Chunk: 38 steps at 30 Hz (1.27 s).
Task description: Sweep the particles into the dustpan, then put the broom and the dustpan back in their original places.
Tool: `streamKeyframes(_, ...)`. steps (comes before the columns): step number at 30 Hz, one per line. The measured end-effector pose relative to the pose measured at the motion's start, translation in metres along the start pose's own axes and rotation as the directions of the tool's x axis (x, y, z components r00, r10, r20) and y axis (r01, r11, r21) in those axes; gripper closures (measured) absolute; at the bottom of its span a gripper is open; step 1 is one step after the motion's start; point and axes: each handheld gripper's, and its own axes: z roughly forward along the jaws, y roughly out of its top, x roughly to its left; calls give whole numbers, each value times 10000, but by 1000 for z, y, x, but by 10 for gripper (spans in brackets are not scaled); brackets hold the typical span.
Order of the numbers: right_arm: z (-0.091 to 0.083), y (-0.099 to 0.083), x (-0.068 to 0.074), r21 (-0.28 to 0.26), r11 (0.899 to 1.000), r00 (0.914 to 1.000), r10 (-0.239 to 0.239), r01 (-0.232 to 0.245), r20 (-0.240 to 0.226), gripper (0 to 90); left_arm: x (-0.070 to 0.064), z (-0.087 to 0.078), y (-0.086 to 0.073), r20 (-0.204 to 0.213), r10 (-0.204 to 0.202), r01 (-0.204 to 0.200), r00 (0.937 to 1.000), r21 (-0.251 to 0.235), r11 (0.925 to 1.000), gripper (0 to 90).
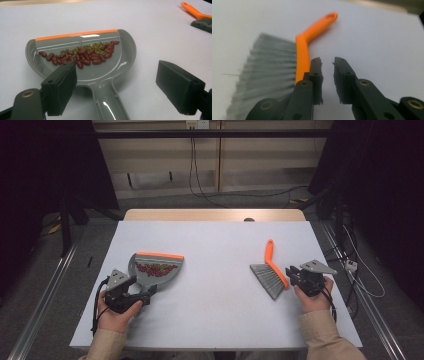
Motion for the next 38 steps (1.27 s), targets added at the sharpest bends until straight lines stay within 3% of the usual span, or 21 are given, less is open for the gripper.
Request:
streamKeyframes(2, 2, -4, 3, 36, 9998, 9994, 217, -216, -276, 789, 0, 0, 0, -2, 39, -39, 10000, 16, 10000, 161)
streamKeyframes(3, 0, -4, 6, 6, 10000, 9996, 36, -36, -264, 780, 1, -1, 0, -14, 72, -72, 10000, -5, 10000, 160)
streamKeyframes(5, -3, -3, 9, -136, 9991, 9964, 397, -409, -751, 743, 1, -2, 0, -45, 116, -116, 9999, 30, 9999, 160)
streamKeyframes(7, -4, -4, 15, 38, 9998, 9938, 208, -205, -1091, 719, 1, -3, 0, -6, 82, -82, 10000, -13, 10000, 159)
streamKeyframes(9, -9, -3, 18, -387, 9987, 9937, 285, -329, -1086, 691, 1, -4, 0, 147, 151, -150, 9998, -85, 9999, 150)
streamKeyframes(11, -14, 0, 17, -790, 9951, 9917, 505, -602, -1183, 571, 0, -4, 0, 387, 247, -240, 9989, -176, 9996, 137)
streamKeyframes(14, -20, -1, 18, -1222, 9886, 9833, 668, -882, -1694, 437, -1, -4, 0, 751, 197, -166, 9970, -417, 9990, 110)
streamKeyframes(18, -28, -9, 22, -1361, 9834, 9658, 838, -1199, -2453, 305, -3, -3, 0, 1343, 256, -153, 9906, -771, 9969, 84)
streamKeyframes(21, -35, -13, 22, -1338, 9834, 9623, 851, -1228, -2582, 233, -2, -4, -1, 1641, 533, -386, 9850, -913, 9951, 77)
streamKeyframes(29, -51, -27, 25, -1258, 9868, 9498, 587, -1017, -3074, 177, 6, -9, -8, 1711, 435, -276, 9843, -941, 9952, 67)
streamKeyframes(38, -51, -30, 31, -1281, 9886, 9486, 353, -793, -3146, 161, 6, -9, -8, 1887, 463, -233, 9809, -1226, 9922, 66)
